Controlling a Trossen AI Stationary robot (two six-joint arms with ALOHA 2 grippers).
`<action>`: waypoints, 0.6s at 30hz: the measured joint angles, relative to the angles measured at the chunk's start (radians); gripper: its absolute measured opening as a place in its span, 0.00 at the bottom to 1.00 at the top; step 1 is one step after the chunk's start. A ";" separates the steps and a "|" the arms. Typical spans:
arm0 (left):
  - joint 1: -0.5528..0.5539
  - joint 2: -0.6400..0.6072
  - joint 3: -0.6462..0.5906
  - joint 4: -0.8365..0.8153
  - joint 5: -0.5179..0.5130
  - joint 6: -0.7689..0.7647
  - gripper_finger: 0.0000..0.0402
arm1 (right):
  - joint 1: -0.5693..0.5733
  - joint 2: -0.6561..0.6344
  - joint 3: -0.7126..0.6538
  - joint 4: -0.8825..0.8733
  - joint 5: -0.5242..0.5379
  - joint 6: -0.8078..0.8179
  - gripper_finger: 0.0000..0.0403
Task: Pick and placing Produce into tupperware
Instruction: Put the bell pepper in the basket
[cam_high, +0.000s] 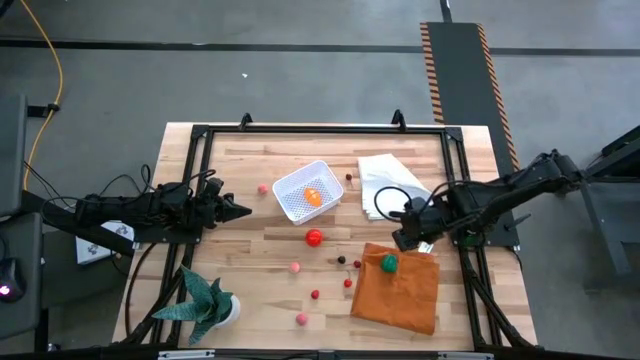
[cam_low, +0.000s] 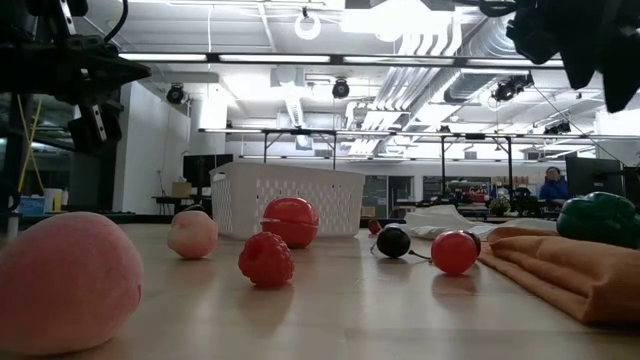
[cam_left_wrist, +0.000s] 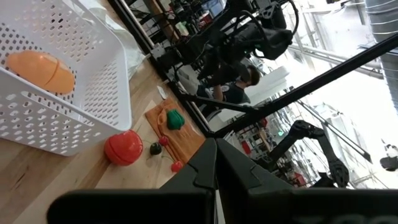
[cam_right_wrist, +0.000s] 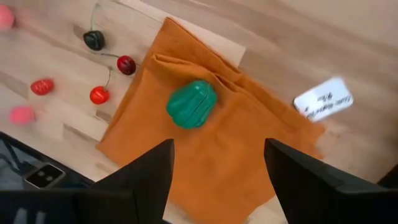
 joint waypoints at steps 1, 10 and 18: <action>0.000 0.000 0.000 0.000 0.000 0.000 0.00 | 0.006 0.000 0.000 0.002 0.000 0.032 0.60; 0.000 0.000 0.000 0.000 0.000 0.053 0.00 | 0.045 0.046 0.000 0.130 -0.005 0.255 0.60; 0.000 0.000 0.000 0.001 0.015 0.090 0.00 | 0.063 0.212 0.062 0.109 -0.065 0.325 0.60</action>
